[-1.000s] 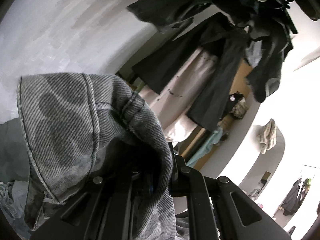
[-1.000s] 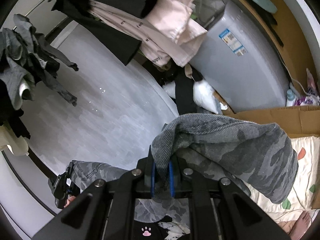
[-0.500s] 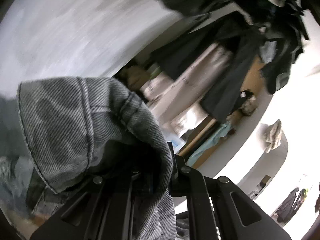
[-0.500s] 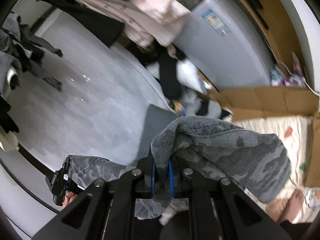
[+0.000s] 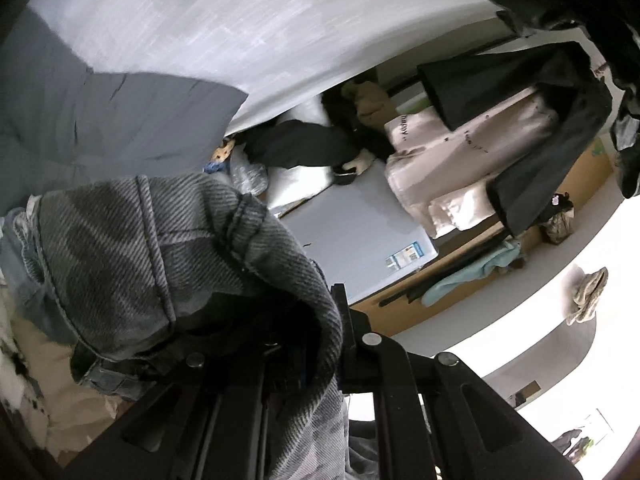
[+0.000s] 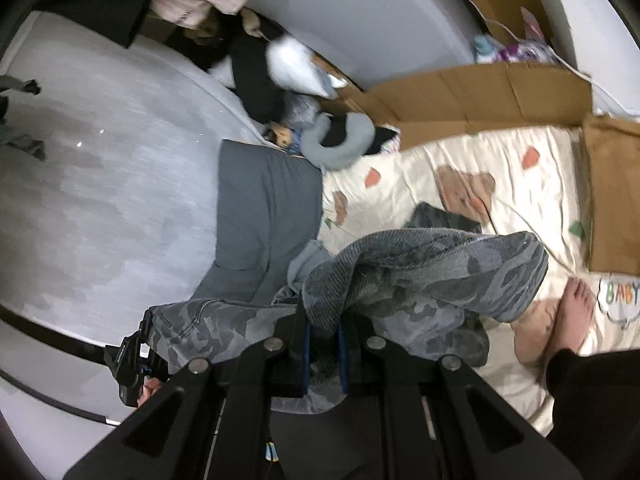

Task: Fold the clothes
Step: 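Lower the spread camouflage garment onto the quilt with both grippers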

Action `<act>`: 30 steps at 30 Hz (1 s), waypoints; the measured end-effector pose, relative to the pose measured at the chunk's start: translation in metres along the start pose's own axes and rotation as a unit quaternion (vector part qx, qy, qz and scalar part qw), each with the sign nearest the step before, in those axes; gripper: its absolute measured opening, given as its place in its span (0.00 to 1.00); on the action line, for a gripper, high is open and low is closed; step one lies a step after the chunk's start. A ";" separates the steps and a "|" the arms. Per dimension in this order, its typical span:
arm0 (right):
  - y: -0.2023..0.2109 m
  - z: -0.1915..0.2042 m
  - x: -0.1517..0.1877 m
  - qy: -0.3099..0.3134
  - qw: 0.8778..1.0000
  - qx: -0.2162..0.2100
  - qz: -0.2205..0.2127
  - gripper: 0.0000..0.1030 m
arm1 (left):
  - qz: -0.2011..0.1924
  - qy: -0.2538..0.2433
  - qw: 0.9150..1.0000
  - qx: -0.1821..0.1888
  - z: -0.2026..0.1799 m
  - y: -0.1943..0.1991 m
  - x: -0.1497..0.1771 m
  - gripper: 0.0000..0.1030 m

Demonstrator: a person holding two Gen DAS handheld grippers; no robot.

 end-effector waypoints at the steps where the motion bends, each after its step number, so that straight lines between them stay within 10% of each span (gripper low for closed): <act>1: -0.003 -0.001 0.002 -0.003 1.000 0.003 0.003 0.09 | 0.001 0.002 1.000 -0.002 0.006 -0.001 0.001 0.08; 30: -0.278 -0.127 -0.049 -0.037 0.984 0.098 0.141 0.10 | 0.007 0.062 0.988 -0.139 0.210 -0.131 0.009 0.08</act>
Point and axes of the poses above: each gripper's, at about its wrist camera, not at the fingertips, and y roughly against the way its jaws point, z to its left, x to its underside, the point moved 5 cm from there along -y, roughly the way its jaws point, and after that the axes turned 7 degrees about -z, right-handed, at the moved point
